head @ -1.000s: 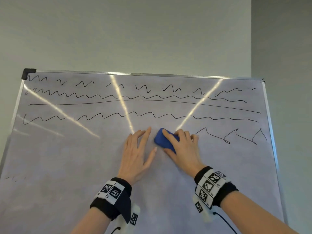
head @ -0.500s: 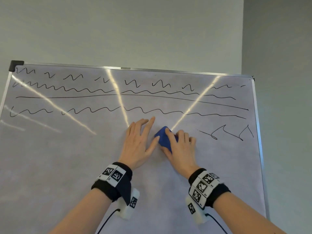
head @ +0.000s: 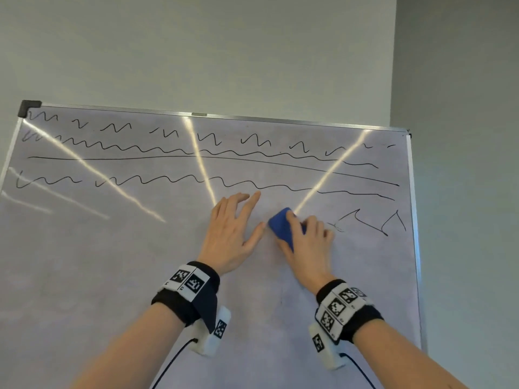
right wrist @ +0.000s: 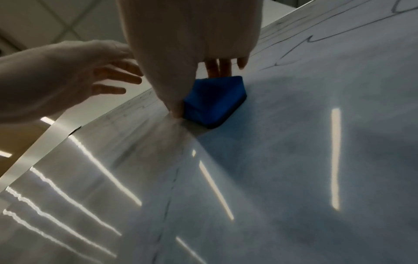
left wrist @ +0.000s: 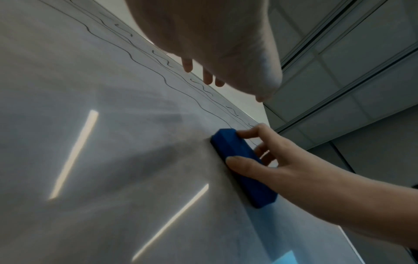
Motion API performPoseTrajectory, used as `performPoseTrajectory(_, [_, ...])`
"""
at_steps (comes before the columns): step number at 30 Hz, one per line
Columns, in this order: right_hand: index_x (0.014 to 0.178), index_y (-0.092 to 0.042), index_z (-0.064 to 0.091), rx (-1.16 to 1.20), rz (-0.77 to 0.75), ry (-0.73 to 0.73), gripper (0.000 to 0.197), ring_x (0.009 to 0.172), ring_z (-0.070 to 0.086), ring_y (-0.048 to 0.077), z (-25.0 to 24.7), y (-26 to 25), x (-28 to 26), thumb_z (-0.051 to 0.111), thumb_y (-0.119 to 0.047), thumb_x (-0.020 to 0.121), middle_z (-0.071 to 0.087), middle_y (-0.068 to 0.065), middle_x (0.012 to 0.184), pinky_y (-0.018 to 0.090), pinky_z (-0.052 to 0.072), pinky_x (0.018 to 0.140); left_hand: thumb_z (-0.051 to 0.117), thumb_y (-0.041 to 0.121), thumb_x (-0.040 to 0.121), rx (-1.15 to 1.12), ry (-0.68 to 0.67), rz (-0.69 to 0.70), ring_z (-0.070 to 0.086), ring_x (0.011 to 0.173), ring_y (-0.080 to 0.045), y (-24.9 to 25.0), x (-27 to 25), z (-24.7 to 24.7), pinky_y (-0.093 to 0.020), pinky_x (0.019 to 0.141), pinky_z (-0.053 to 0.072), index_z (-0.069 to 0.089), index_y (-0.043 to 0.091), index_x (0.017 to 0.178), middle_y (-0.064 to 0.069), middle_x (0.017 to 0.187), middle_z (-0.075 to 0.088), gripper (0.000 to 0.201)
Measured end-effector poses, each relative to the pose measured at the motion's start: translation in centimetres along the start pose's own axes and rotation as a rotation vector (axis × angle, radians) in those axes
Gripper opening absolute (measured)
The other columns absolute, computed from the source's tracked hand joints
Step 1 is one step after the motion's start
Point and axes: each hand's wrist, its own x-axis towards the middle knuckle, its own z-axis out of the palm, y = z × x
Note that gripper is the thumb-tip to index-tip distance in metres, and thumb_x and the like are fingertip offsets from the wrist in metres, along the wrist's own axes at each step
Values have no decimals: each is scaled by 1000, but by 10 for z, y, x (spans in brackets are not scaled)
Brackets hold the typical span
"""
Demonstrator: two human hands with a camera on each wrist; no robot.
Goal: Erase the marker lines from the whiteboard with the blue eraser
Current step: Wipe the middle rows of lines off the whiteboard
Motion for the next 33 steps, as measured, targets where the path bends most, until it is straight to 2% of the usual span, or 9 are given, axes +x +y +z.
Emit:
performPoseTrajectory(4, [131,-21,44,15,-86,-33,61,80,45,27,-9,26,0,68,-40,79,45,7,90,39,30,71,43,43,94,-21,-21,23,43,117,-23,26,7,14,-43,102,35,42,15,142,-8,126,49,55])
performPoseTrajectory(11, [127,-7,51,-41,259,9,61,74,47,31,-25,117,-50,74,-34,77,46,15,87,40,32,68,38,45,95,0,-53,6,41,117,-22,29,0,17,-48,103,35,38,16,144,-8,128,47,57])
performPoseTrajectory(14, [123,-6,54,-46,261,13,60,74,48,32,-24,104,-37,76,-32,74,48,17,85,40,34,67,38,45,95,-18,-35,-8,41,118,-22,33,1,20,-48,103,35,39,16,143,-8,127,47,57])
performPoseTrajectory(19, [128,-15,50,-22,33,-28,59,80,48,30,-17,60,7,72,-37,77,50,13,91,40,35,70,41,44,94,-69,-21,-13,40,118,-20,57,3,38,-46,103,35,41,17,142,-6,126,47,56])
performPoseTrajectory(23, [128,-18,50,-43,-78,-18,61,80,49,30,-23,88,2,74,-38,75,50,12,91,39,34,70,40,45,93,-89,-40,-13,39,118,-19,68,3,47,-47,103,36,42,16,141,-7,126,48,56])
performPoseTrajectory(27, [129,-14,48,-66,186,14,59,79,47,32,-33,146,-7,71,-35,79,48,16,90,40,30,70,39,46,94,-65,-48,-24,38,119,-19,60,-1,48,-46,105,33,40,18,143,-5,128,46,56])
performPoseTrajectory(30, [132,-10,45,-72,339,-30,57,85,46,33,-34,139,-1,63,-37,85,47,19,97,39,27,72,39,46,94,-55,-37,-25,39,119,-19,56,-3,49,-46,105,34,40,18,142,-5,128,47,56])
performPoseTrajectory(31, [132,-10,45,-61,339,-42,57,86,46,33,-33,128,0,63,-37,85,47,19,98,40,28,72,39,46,94,-58,-37,-23,39,118,-20,58,-2,50,-46,105,34,41,17,142,-6,128,47,56])
performPoseTrajectory(33, [128,-12,47,-50,196,-33,59,80,48,32,-28,109,0,69,-37,79,48,16,91,41,33,70,39,46,94,-62,-37,-16,39,118,-20,65,2,53,-45,104,34,41,17,141,-6,127,47,56])
